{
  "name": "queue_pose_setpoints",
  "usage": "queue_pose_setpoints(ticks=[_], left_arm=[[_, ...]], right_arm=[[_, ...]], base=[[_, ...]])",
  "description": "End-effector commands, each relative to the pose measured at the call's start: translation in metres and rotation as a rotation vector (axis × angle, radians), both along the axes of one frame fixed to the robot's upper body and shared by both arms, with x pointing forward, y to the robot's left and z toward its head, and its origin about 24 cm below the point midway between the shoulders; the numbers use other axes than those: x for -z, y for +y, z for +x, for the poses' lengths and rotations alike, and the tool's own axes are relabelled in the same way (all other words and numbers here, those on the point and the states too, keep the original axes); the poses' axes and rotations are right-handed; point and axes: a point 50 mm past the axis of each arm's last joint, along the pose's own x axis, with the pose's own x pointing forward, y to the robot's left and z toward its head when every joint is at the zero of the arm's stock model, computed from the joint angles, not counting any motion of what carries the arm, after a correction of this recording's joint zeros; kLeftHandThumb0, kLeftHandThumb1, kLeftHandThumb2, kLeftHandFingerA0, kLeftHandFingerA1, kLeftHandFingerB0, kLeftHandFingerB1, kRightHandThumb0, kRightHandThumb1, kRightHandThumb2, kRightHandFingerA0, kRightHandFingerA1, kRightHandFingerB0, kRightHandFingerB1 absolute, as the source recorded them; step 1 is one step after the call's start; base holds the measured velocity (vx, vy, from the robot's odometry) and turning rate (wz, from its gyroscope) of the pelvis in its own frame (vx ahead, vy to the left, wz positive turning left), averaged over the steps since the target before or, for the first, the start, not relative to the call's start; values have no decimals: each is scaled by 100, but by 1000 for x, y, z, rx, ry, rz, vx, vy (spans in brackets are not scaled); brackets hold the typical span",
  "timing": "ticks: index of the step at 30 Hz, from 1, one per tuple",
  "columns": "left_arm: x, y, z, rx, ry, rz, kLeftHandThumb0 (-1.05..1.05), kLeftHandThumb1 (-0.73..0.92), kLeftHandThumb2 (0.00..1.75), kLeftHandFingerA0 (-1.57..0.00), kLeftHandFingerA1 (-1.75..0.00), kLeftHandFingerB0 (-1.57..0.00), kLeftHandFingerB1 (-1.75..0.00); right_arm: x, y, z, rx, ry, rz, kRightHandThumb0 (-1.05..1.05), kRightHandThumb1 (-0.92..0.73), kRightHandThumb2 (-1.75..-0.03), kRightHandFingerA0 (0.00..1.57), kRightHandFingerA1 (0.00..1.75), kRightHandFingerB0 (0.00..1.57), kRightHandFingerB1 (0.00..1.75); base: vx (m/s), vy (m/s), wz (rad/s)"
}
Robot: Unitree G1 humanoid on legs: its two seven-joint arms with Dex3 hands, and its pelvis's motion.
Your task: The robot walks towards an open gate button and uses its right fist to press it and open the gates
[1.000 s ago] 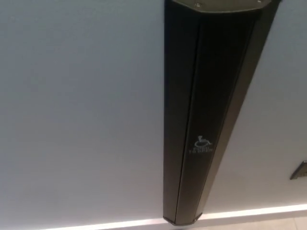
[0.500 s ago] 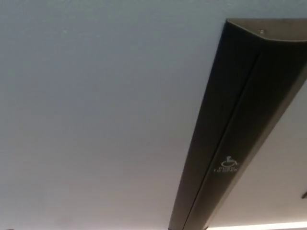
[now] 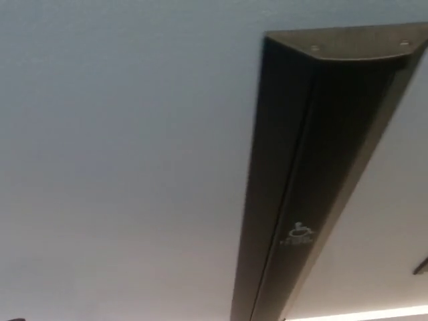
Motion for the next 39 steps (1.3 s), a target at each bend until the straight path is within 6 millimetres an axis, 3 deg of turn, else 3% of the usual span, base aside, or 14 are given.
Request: queue_pose_setpoints(ticks=[1, 2, 3, 4, 5, 6, 7, 8, 9, 30, 32, 33, 34, 39], left_arm=[[-5, 6, 4, 3, -30, 24, 4, 42, 118, -106, -100, -99, -71], [-5, 6, 4, 2, -33, 20, 4, 42, 118, -106, -100, -99, -71], [-5, 6, 4, -2, -32, 17, 1, 41, 120, -106, -101, -100, -71], [-5, 6, 4, -5, -31, 15, 1, 41, 120, -106, -101, -100, -71], [-5, 7, 5, -6, -32, 15, 3, 42, 118, -106, -100, -100, -71], [-6, 7, 6, -7, -35, 17, 3, 42, 118, -106, -100, -100, -71], [-6, 7, 7, -5, -37, 16, 4, 44, 118, -107, -100, -99, -70], [-6, 8, 7, -4, -39, 15, 4, 44, 118, -107, -100, -99, -70], [-7, 9, 8, -2, -36, 22, 3, 45, 117, -105, -101, -98, -69], [-8, 9, 11, -20, -42, 24, 4, 43, 116, -103, -98, -96, -69], [-9, 10, 12, -23, -54, 21, 5, 42, 116, -104, -101, -98, -70], [-9, 10, 13, -22, -54, 22, 5, 42, 116, -104, -101, -98, -70], [-9, 10, 13, -23, -51, 22, 7, 42, 116, -103, -101, -97, -71], [-11, 11, 15, -21, -61, 30, 5, 41, 120, -104, -102, -98, -72]], right_arm=[[-3, 0, 1, 11, -40, 12, 15, -69, -92, 105, 91, 84, 70], [-4, 0, 1, 12, -43, 13, 15, -69, -92, 105, 91, 84, 70], [-4, 0, 2, 13, -43, 15, 11, -60, -112, 102, 98, 77, 80], [-4, 1, 2, 13, -41, 16, 11, -60, -112, 102, 98, 77, 80], [-4, 1, 3, 13, -43, 17, 14, -71, -90, 105, 93, 83, 70], [-4, 1, 4, 12, -45, 18, 14, -71, -90, 105, 93, 83, 70], [-5, 0, 5, 12, -46, 15, 12, -59, -112, 100, 97, 77, 80], [-5, 0, 5, 12, -47, 13, 12, -59, -112, 100, 97, 77, 80], [-6, -1, 6, 15, -47, 10, 14, -71, -90, 103, 91, 84, 71], [-14, 1, 10, 12, -112, 1, 15, -67, -95, 107, 94, 84, 71], [-17, 5, 9, 9, -136, 7, 14, -66, -95, 106, 111, 87, 72], [-18, 6, 9, 3, -140, 5, 14, -66, -95, 106, 111, 87, 72], [-22, 13, 8, -32, -160, -4, 13, -63, -100, 110, 124, 92, 81], [-44, 39, 10, -197, -252, -90, 12, -61, -101, 108, 131, 95, 90]], base=[[10, 204, 7], [12, 201, -27], [18, 187, 4], [16, 180, 18], [20, 130, -3], [51, 99, 9], [74, 75, 7], [79, 59, 11], [55, 21, 7], [3, -14, 1], [0, 0, 0], [0, 0, 0], [0, 0, 0], [0, 0, 0]])
